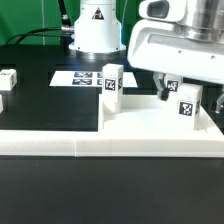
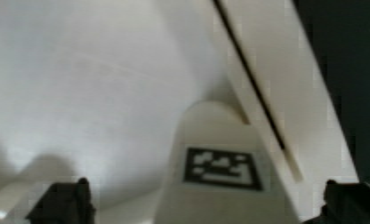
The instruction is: Assemble square table
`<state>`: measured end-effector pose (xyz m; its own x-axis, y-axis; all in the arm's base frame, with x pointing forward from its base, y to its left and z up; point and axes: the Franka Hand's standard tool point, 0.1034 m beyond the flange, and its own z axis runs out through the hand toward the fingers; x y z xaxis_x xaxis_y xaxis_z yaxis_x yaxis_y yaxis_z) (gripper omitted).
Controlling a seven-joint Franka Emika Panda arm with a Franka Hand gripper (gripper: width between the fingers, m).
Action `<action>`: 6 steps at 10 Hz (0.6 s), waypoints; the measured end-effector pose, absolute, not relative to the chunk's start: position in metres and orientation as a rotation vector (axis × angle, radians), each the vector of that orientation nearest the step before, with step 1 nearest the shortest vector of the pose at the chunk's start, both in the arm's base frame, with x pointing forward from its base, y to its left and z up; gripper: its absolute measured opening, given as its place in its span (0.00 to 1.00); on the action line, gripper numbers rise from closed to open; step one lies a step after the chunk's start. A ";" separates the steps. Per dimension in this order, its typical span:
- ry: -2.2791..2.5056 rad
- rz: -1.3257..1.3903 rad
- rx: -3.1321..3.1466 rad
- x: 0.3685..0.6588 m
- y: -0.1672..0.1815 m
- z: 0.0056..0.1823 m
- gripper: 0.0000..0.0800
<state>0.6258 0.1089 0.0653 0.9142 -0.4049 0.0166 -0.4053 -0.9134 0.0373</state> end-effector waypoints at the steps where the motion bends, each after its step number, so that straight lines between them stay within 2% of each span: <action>1: -0.646 0.011 3.033 0.625 0.109 0.064 0.81; 2: -0.669 0.010 3.028 0.625 0.109 0.064 0.81; 4: -0.687 0.011 3.024 0.625 0.109 0.064 0.50; 5: -0.739 0.011 3.013 0.625 0.109 0.063 0.50; 6: -0.865 0.013 2.979 0.625 0.109 0.063 0.36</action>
Offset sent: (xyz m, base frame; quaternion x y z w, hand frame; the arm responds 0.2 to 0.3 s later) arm 0.0000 0.0000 0.0000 0.0000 0.0000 0.0000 1.0000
